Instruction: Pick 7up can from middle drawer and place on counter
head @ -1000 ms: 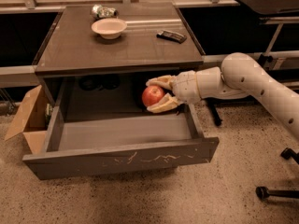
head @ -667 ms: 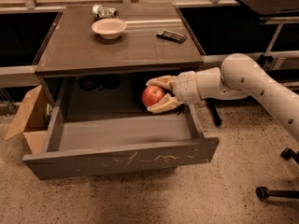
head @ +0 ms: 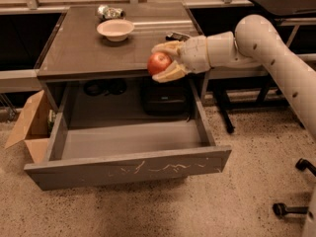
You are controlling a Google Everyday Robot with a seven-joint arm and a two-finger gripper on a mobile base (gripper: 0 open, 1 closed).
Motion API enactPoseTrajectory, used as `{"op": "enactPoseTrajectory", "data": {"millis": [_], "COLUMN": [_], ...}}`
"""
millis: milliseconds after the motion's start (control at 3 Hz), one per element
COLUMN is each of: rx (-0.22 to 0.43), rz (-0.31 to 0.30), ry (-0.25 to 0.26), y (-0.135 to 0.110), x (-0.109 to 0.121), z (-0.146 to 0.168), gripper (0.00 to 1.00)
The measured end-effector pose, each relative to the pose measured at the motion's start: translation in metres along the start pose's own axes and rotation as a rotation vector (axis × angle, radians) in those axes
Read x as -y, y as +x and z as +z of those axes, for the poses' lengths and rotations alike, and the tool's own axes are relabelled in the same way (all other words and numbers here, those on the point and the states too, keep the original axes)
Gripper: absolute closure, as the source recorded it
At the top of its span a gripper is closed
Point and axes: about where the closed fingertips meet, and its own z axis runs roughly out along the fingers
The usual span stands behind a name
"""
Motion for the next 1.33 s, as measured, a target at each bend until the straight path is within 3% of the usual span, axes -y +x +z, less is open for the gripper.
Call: {"op": "enactPoseTrajectory", "data": {"millis": [333, 667, 1000, 1333], "rx": [-0.004, 0.008, 0.0, 0.001], "rz": [-0.051, -0.054, 0.001, 0.11], "ry": [0.038, 0.082, 0.147, 0.237], "y": [-0.016, -0.017, -0.002, 0.021], "x": [0.052, 0.094, 0.121, 0.143], "z": [0.004, 0.021, 0.033, 0.05], "gripper": [1.0, 1.0, 1.0, 1.0]}}
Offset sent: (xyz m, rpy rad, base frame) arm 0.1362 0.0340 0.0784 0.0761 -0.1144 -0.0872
